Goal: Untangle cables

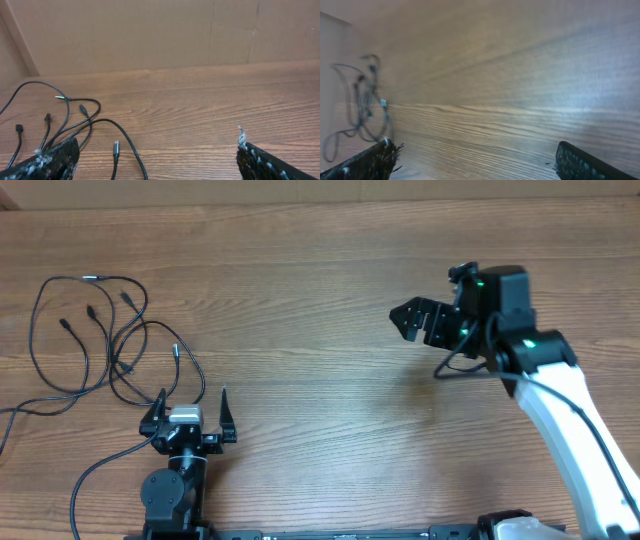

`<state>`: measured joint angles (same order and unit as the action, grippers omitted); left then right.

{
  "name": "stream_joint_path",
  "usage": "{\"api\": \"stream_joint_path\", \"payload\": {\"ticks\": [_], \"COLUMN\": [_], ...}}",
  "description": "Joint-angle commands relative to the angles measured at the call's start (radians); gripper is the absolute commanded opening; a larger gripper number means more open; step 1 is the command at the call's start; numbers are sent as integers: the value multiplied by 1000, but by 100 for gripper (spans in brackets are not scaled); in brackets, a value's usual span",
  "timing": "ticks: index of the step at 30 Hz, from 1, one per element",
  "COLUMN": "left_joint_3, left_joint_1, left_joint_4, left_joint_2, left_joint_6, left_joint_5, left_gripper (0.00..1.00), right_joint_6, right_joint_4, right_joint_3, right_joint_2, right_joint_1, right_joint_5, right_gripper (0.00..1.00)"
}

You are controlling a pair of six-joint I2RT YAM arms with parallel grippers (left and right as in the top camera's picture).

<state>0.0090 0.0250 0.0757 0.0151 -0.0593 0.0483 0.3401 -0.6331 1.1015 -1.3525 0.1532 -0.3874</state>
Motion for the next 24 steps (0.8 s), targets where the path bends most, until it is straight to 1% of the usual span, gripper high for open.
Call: {"api": "stream_joint_path", "payload": {"ticks": [1, 5, 8, 11, 18, 21, 24], "left_joint_3": [-4, -4, -4, -4, -4, -4, -4], "left_joint_1": [2, 2, 2, 2, 2, 2, 2], "left_joint_4": [-2, -2, -2, -2, -2, -2, -2], "left_joint_2": [-10, -10, -10, -10, -10, -10, -10], "left_joint_6": [-16, -16, -16, -16, -16, -16, -16], "left_joint_5": [4, 4, 4, 3, 4, 3, 3], "left_gripper": [100, 100, 100, 100, 100, 100, 100], "right_joint_6": [-1, 0, -1, 0, 0, -1, -1], "right_joint_4": [-2, -4, -4, -5, -19, -28, -55], "right_joint_3": [10, 11, 10, 10, -13, -57, -136], "right_joint_2": [137, 351, 460, 467, 415, 480, 632], "right_joint_1": [3, 3, 3, 3, 3, 3, 3], "right_joint_5": [5, 5, 5, 5, 5, 5, 5], "right_gripper": [100, 100, 100, 100, 100, 100, 100]}}
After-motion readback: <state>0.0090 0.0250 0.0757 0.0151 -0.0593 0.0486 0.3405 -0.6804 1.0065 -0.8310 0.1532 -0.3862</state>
